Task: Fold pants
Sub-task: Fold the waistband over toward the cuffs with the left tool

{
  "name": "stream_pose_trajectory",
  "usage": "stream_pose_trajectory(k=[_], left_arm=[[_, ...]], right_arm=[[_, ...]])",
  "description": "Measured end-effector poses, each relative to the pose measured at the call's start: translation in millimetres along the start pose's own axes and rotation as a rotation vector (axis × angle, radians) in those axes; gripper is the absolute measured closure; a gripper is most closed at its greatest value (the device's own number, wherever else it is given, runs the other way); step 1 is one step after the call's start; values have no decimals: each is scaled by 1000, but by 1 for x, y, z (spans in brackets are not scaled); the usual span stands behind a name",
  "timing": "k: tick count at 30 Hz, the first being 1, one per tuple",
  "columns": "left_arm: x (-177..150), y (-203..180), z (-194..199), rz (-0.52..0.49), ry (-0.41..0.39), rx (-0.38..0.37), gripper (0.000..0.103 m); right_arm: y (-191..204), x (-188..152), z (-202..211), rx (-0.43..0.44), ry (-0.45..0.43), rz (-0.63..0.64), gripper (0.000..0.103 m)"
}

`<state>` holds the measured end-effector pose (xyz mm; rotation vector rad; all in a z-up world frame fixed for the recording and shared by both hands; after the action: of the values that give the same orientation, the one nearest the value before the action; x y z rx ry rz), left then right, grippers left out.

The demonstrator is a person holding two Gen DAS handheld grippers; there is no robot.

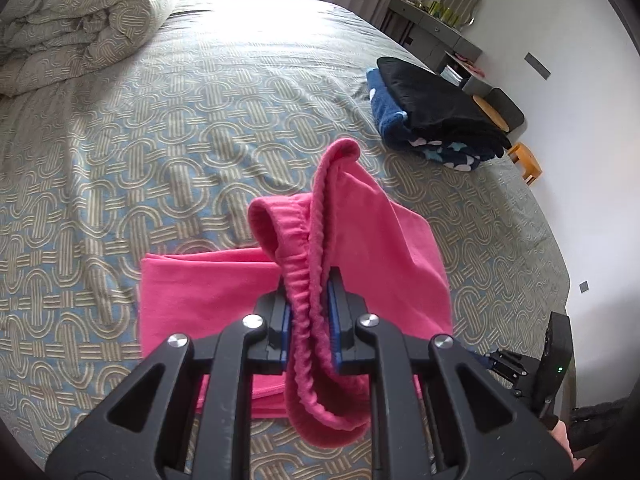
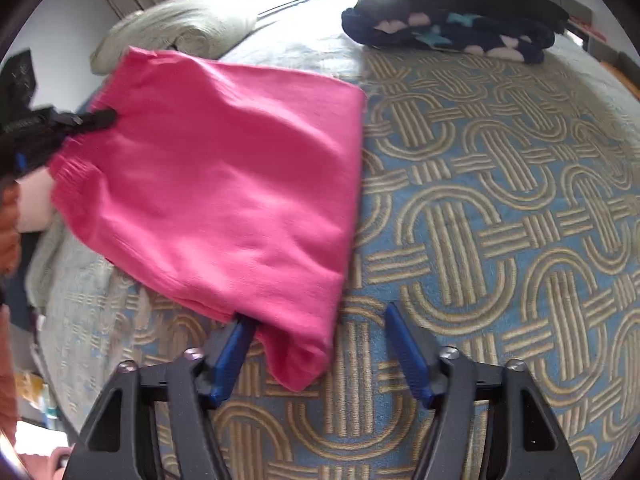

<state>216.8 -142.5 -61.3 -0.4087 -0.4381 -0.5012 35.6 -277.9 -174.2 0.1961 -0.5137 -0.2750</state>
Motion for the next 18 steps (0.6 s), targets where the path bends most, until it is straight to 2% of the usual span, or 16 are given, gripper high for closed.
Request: stream_pose_trajectory(k=[2, 7, 18], left_arm=[[-1, 8, 1, 18, 2, 9, 86], [-4, 27, 6, 51, 2, 24, 86], [-17, 72, 9, 105, 7, 59, 86]], right_arm=[[9, -1, 3, 36, -2, -10, 85], [24, 7, 14, -15, -65, 50, 87], [55, 16, 15, -26, -82, 135, 86]])
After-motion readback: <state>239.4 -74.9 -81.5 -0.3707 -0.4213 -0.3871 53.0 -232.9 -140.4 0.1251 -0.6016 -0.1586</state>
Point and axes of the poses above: each gripper's, at about its wrist camera, not at the fingertips, and z roughly against the way its jaws point, y to its left, x to its top, the point moved 10 cm from there along -z, roughly the way its jaws point
